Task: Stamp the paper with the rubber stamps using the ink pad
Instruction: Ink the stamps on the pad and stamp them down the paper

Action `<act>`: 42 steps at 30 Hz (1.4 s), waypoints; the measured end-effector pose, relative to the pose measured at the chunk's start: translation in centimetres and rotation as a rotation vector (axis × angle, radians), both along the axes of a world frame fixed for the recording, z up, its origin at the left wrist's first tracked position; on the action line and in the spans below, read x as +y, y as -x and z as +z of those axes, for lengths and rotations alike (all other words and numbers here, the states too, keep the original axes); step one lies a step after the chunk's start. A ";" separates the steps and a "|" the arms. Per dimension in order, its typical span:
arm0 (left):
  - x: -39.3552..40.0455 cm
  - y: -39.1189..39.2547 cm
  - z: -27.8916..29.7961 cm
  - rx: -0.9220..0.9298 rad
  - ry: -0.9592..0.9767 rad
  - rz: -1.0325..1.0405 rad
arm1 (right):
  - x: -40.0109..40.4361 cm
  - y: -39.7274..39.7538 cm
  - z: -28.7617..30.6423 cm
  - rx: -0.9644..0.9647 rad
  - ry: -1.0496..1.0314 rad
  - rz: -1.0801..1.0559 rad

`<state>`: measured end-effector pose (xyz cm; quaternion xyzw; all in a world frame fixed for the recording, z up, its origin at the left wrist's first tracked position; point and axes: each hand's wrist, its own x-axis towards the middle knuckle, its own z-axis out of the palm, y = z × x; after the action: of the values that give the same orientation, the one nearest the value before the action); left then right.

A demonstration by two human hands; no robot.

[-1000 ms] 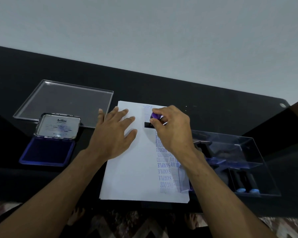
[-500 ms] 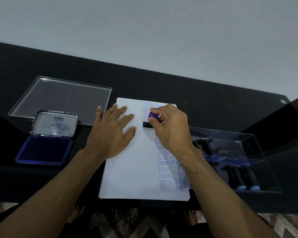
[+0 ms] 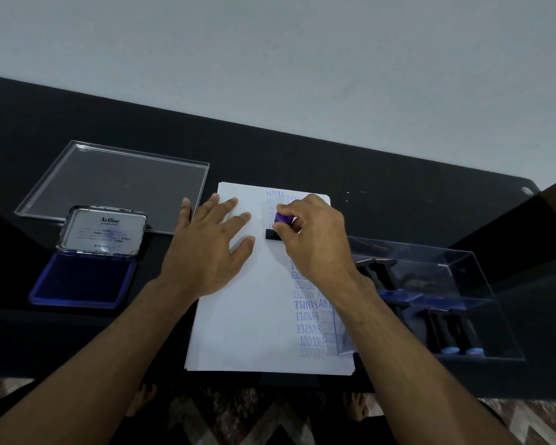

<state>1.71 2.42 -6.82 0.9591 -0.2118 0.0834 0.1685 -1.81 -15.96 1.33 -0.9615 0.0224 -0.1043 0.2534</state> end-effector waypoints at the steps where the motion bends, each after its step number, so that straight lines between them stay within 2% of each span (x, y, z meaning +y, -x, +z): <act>1: 0.0 0.0 0.0 -0.002 0.002 0.001 | 0.0 0.0 0.0 0.000 0.002 -0.002; 42: 0.0 -0.1 -0.2 -0.008 -0.024 0.008 | -0.1 0.1 0.3 0.026 -0.005 0.014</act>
<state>1.78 2.47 -7.02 0.9616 -0.2094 0.0852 0.1558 -1.86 -16.08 1.60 -0.9623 0.0192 -0.0899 0.2561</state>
